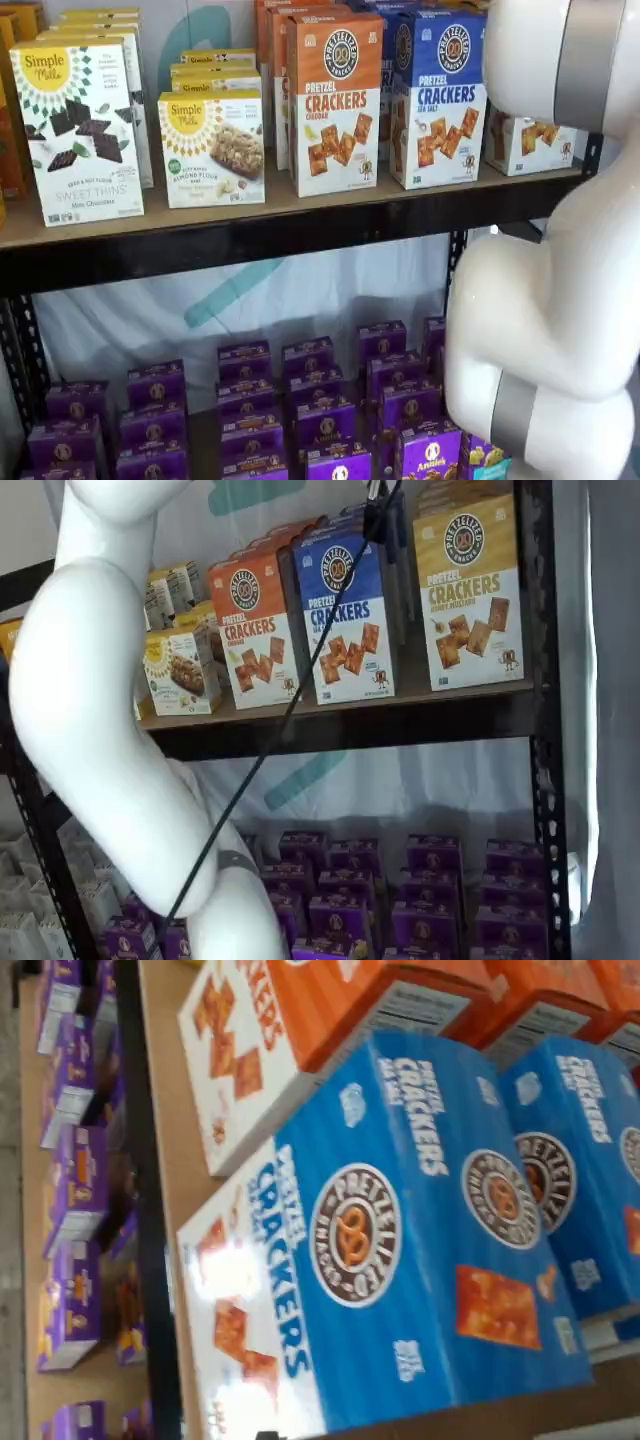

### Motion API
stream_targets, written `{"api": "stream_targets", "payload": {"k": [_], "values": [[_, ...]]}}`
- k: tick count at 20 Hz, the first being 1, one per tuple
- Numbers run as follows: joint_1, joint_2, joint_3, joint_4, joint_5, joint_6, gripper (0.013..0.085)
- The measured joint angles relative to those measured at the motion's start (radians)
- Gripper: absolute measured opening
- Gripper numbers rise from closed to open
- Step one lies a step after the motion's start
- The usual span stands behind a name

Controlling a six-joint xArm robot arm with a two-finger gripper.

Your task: Retrieve the yellow and white box located on the top shelf, the sixth one from the left

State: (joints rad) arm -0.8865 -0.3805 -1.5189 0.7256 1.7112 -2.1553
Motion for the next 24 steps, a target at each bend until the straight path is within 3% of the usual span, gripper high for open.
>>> {"api": "stream_targets", "payload": {"k": [5, 11, 24], "values": [[0.019, 0.025, -0.011, -0.015, -0.065, -0.018, 0.085], [0.032, 0.094, -0.082, -0.062, -0.044, -0.026, 0.085], [0.084, 0.134, -0.098, -0.111, -0.119, -0.03, 0.085]]}}
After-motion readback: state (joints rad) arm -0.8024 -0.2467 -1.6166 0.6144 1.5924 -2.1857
